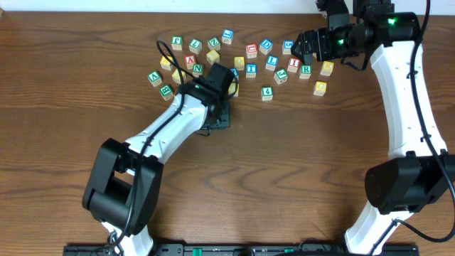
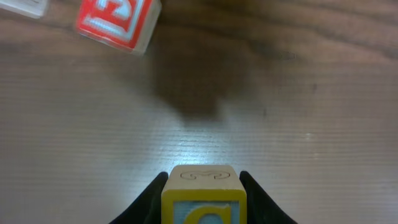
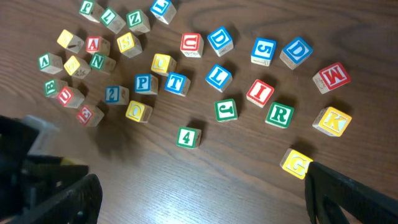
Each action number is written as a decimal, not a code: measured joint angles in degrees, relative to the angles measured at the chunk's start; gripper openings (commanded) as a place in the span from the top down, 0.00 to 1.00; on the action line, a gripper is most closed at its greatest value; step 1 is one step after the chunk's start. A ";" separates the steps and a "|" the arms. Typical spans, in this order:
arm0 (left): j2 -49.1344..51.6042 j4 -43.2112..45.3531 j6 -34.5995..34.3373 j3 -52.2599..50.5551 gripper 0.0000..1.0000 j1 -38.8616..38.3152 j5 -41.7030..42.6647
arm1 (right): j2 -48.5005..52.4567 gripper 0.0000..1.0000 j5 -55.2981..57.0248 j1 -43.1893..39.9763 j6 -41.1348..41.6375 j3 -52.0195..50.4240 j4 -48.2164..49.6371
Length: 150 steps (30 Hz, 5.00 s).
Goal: Spell out CORL
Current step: 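Close the left gripper on the yellow C block and lift it, then carry the C block toward the front and set it down, then move the right gripper over the yellow O block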
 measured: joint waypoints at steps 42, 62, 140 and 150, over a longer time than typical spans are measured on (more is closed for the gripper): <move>3.65 9.73 2.67 -5.97 0.72 -3.26 -1.05 | 0.00 0.01 0.00 0.00 0.02 0.00 0.00; 4.24 10.75 2.29 -5.92 0.57 -3.30 -1.49 | 0.00 0.01 0.00 0.00 0.02 0.00 0.00; -26.80 -8.41 9.77 3.56 0.46 16.00 -4.76 | 8.68 0.14 12.13 15.32 14.32 12.72 7.93; -26.80 -8.41 9.75 3.56 0.46 16.00 -5.57 | 22.43 0.35 19.78 19.32 22.40 17.84 11.63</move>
